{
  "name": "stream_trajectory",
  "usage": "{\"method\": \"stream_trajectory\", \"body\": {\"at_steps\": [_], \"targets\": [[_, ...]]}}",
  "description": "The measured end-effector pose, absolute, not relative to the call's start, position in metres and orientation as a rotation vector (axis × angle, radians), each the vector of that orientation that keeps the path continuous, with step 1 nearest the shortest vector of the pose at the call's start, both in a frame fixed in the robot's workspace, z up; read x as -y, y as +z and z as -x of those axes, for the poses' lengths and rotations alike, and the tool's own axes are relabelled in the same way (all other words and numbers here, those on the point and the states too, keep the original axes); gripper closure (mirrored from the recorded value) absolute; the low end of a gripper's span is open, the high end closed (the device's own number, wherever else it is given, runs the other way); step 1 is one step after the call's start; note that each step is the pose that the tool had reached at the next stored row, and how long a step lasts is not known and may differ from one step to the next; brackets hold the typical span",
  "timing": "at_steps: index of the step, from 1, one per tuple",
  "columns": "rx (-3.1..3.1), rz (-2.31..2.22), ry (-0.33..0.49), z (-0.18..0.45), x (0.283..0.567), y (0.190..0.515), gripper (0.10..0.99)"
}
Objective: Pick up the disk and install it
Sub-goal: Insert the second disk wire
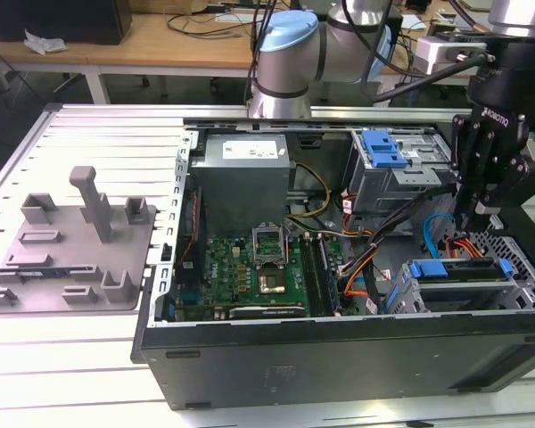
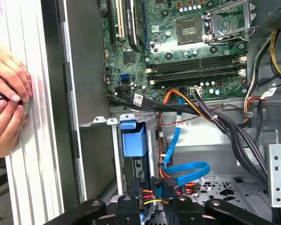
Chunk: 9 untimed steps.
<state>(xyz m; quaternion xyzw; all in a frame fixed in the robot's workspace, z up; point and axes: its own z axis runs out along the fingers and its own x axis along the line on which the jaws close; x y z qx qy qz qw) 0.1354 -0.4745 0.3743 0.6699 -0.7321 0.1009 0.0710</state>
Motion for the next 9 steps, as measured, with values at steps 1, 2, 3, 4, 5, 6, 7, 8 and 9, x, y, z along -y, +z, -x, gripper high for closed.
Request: {"method": "stream_trajectory", "body": {"at_steps": [1, 2, 3, 4, 5, 6, 7, 8, 9], "targets": [[2.202, -2.015, 0.304, -0.1354, 0.4745, 0.3741, 0.757], [2.203, -2.016, 0.304, -0.1354, 0.4743, 0.3737, 0.757], [2.204, -2.016, 0.303, -0.1354, 0.4742, 0.3734, 0.757], [2.205, -2.015, 0.303, -0.1349, 0.4742, 0.3728, 0.757], [2.207, -2.012, 0.303, -0.1345, 0.4742, 0.3725, 0.757], [2.21, -2.009, 0.303, -0.1345, 0.4742, 0.3723, 0.757], [2.21, -2.009, 0.303, -0.1344, 0.4741, 0.3722, 0.757], [2.21, -2.009, 0.302, -0.1344, 0.4741, 0.3721, 0.757], [2.21, -2.008, 0.303, -0.1345, 0.4741, 0.3722, 0.757]]}}
